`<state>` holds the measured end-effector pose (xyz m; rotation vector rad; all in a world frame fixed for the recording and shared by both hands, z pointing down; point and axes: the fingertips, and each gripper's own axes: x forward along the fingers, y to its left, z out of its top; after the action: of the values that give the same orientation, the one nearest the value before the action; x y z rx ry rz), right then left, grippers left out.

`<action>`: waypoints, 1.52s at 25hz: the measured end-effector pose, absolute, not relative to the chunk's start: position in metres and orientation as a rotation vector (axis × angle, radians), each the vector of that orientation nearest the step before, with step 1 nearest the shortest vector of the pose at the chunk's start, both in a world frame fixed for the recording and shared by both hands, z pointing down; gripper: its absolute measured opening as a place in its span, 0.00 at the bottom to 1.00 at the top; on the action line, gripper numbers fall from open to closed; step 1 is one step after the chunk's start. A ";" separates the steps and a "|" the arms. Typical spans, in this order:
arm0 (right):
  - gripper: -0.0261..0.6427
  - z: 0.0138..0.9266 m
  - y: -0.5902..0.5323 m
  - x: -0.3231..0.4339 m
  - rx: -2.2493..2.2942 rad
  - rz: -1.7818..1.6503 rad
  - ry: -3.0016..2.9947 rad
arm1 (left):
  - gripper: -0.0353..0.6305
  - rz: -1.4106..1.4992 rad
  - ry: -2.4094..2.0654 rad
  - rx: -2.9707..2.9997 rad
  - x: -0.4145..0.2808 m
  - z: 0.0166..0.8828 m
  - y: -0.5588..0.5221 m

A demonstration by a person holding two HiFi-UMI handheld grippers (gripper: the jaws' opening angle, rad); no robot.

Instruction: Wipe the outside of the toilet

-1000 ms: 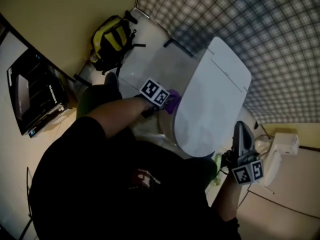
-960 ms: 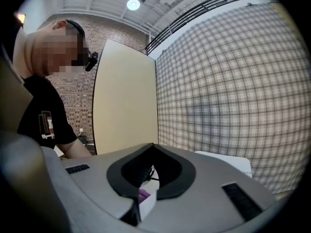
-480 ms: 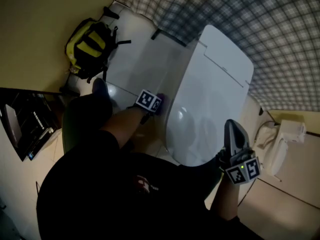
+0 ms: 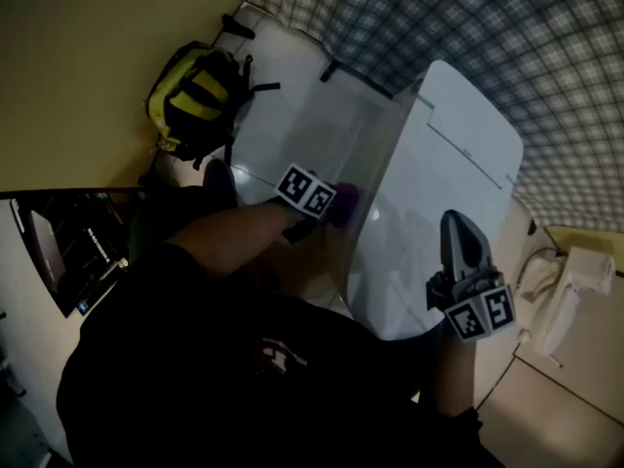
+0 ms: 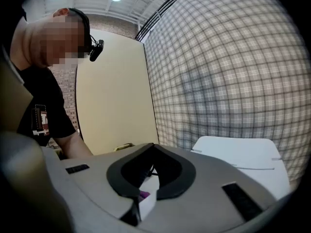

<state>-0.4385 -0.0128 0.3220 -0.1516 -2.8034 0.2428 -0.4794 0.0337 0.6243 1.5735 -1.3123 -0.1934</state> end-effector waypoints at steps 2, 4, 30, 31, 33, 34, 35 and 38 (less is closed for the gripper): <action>0.03 0.316 -0.002 -0.444 -0.165 0.250 -2.824 | 0.19 -0.232 -1.291 1.663 -0.489 0.581 0.031; 0.03 0.312 0.004 -0.442 -0.156 0.246 -2.832 | 0.19 -0.242 -1.289 1.717 -0.501 0.557 0.027; 0.03 0.374 -0.053 -0.451 0.038 0.453 -2.701 | 0.19 -0.118 -1.287 1.727 -0.599 0.627 -0.059; 0.03 0.375 -0.046 -0.453 0.019 0.457 -2.701 | 0.19 -0.179 -1.275 1.746 -0.608 0.603 -0.060; 0.03 0.376 -0.038 -0.454 -0.007 0.435 -2.698 | 0.19 -0.245 -1.267 1.765 -0.618 0.573 -0.066; 0.03 0.375 -0.037 -0.453 -0.007 0.422 -2.697 | 0.19 -0.239 -1.266 1.766 -0.616 0.568 -0.070; 0.03 0.374 -0.037 -0.451 -0.001 0.415 -2.697 | 0.19 -0.213 -1.263 1.762 -0.611 0.570 -0.074; 0.03 0.370 -0.042 -0.445 0.022 0.417 -2.699 | 0.19 -0.164 -1.285 1.712 -0.597 0.596 -0.089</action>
<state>-0.4446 -0.0415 0.3702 0.0222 -2.6992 0.4174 -0.5971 -0.0891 0.5958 1.7120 -1.2851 -0.1643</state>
